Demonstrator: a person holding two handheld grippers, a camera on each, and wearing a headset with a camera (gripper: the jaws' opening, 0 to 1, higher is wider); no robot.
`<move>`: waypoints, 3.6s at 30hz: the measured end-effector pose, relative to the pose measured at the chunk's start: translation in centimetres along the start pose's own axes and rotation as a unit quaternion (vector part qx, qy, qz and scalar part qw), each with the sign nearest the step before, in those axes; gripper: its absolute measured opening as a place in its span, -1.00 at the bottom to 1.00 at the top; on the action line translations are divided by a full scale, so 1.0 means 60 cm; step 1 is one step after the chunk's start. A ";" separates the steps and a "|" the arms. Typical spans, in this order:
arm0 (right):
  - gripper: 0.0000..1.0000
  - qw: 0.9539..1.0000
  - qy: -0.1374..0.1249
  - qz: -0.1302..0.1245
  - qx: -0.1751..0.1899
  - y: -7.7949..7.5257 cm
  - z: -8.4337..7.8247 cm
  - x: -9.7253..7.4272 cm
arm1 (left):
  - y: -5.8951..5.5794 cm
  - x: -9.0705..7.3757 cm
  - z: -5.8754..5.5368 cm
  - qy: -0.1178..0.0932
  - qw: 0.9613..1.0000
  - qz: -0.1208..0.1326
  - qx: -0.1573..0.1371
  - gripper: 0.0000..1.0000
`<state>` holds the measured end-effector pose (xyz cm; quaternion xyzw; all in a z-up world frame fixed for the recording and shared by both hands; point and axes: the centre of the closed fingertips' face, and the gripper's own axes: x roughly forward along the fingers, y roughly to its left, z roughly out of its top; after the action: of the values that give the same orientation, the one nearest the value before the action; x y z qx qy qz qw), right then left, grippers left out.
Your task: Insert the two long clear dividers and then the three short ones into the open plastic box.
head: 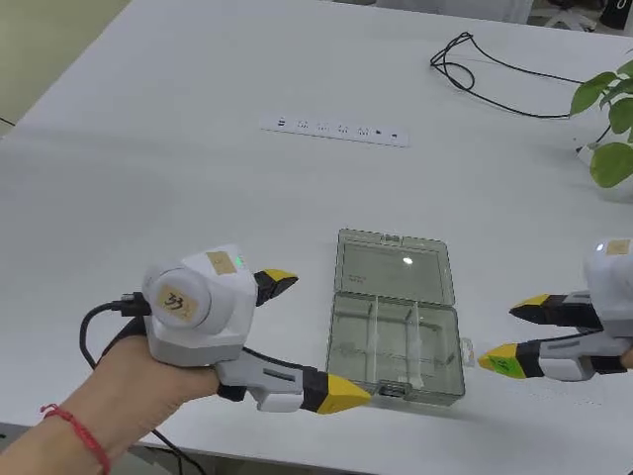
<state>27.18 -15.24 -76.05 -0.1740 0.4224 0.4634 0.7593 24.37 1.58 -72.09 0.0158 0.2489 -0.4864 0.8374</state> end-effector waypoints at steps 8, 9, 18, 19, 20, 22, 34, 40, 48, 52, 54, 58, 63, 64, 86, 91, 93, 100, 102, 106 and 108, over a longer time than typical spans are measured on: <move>0.26 0.995 0.047 0.022 -0.084 -0.006 -0.033 0.012 | -0.005 0.001 -0.002 0.002 1.000 -0.005 -0.002 1.00; 0.26 0.993 0.059 0.026 -0.101 -0.008 -0.040 0.013 | -0.005 0.001 -0.002 0.002 1.000 -0.005 -0.002 1.00; 0.13 0.976 0.104 0.037 -0.187 -0.030 -0.071 0.037 | -0.003 0.000 -0.003 0.006 1.000 -0.005 -0.004 1.00; 0.10 0.973 0.110 0.037 -0.199 -0.033 -0.074 0.041 | -0.003 0.000 -0.004 0.007 1.000 -0.006 -0.005 1.00; 0.07 0.972 0.115 0.038 -0.200 -0.035 -0.077 0.044 | -0.003 0.000 -0.004 0.007 1.000 -0.006 -0.005 1.00; 0.03 0.968 0.130 0.038 -0.209 -0.040 -0.086 0.051 | -0.002 0.000 -0.004 0.008 1.000 -0.006 -0.005 1.00; -0.09 0.959 0.162 0.047 -0.227 -0.064 -0.129 0.084 | -0.005 0.009 -0.005 0.009 1.000 -0.010 -0.007 1.00; -0.14 0.955 0.175 0.043 -0.236 -0.068 -0.142 0.089 | -0.006 0.012 -0.004 0.010 1.000 -0.013 -0.008 1.00; -0.24 0.956 0.170 0.040 -0.234 -0.072 -0.138 0.088 | -0.004 0.013 -0.006 0.011 1.000 -0.014 -0.008 1.00; -0.33 0.956 0.172 0.039 -0.234 -0.073 -0.137 0.089 | -0.002 0.014 -0.008 0.012 1.000 -0.014 -0.008 1.00; -0.34 0.956 0.173 0.037 -0.234 -0.073 -0.137 0.089 | -0.002 0.014 -0.007 0.011 1.000 -0.015 -0.009 1.00; -0.34 0.956 0.172 0.032 -0.237 -0.073 -0.135 0.089 | -0.002 0.013 -0.006 0.010 1.000 -0.015 -0.009 1.00; -0.35 0.956 0.168 0.026 -0.240 -0.069 -0.129 0.081 | 0.001 0.009 -0.003 0.007 1.000 -0.014 -0.009 1.00; -0.35 0.956 0.165 0.024 -0.239 -0.068 -0.126 0.079 | 0.001 0.009 -0.002 0.006 1.000 -0.014 -0.009 1.00; -0.35 0.949 0.092 -0.051 -0.298 0.007 0.015 -0.031 | -0.011 0.009 0.052 -0.035 0.998 -0.030 -0.034 0.94; -0.35 0.942 0.076 -0.065 -0.321 0.033 0.056 -0.055 | -0.018 0.008 0.080 -0.056 0.996 -0.038 -0.061 0.85; -0.35 0.939 0.070 -0.071 -0.330 0.042 0.073 -0.064 | -0.024 0.009 0.089 -0.058 0.994 -0.046 -0.077 0.76; -0.35 0.933 0.051 -0.081 -0.346 0.077 0.116 -0.088 | -0.052 0.017 0.115 -0.070 0.983 -0.083 -0.146 0.49; -0.35 0.931 0.048 -0.082 -0.351 0.089 0.126 -0.093 | -0.062 0.020 0.125 -0.075 0.976 -0.098 -0.179 0.37; -0.35 0.927 0.044 -0.087 -0.363 0.108 0.143 -0.102 | -0.081 0.027 0.141 -0.084 0.968 -0.122 -0.204 0.12; -0.35 0.924 0.042 -0.091 -0.370 0.116 0.150 -0.106 | -0.088 0.031 0.148 -0.088 0.964 -0.131 -0.215 0.03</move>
<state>24.23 -9.34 -64.82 -0.4998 0.2352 0.5075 0.6613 24.34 -5.11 -63.99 -0.2403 0.2731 -0.5264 0.7685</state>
